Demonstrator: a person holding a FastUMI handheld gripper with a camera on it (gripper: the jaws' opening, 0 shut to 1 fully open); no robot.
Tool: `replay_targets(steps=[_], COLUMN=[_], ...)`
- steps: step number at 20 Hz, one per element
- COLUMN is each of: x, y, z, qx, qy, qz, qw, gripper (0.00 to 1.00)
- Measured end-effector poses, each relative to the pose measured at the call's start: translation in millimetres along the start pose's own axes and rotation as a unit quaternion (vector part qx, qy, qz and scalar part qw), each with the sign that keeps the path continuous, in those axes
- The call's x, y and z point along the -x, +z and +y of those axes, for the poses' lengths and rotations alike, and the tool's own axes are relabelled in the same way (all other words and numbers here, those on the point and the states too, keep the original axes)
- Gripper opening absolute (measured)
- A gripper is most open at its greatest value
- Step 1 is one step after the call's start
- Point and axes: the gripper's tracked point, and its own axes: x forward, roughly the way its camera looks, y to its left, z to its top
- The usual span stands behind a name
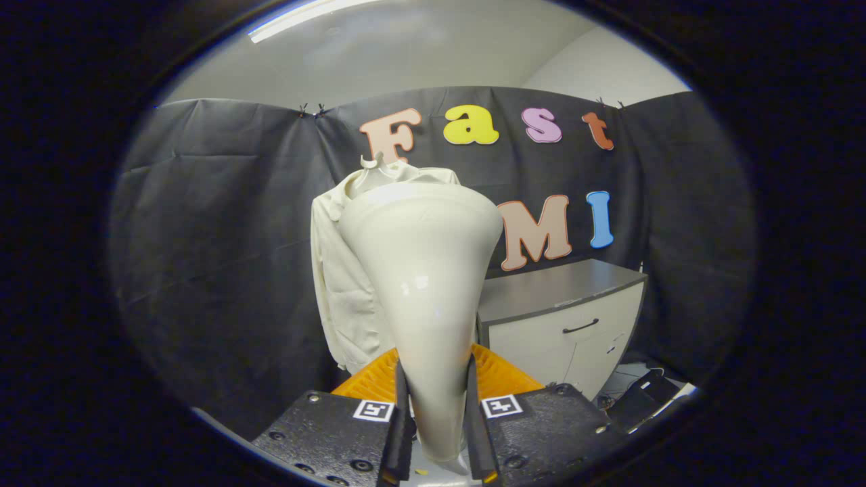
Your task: Iron the clothes twice with a garment steamer, once on the left side and once on the right side.
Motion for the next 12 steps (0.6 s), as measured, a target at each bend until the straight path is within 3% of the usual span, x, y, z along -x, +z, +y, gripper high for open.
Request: replay_targets(steps=[5,12], x=[38,55], y=[-7,7], z=[-22,-13], qx=[0.014,0.015], qy=[0.028,0.016], qz=[-0.01,-0.033], qw=[0.999,0.999], gripper=[0.33,0.33])
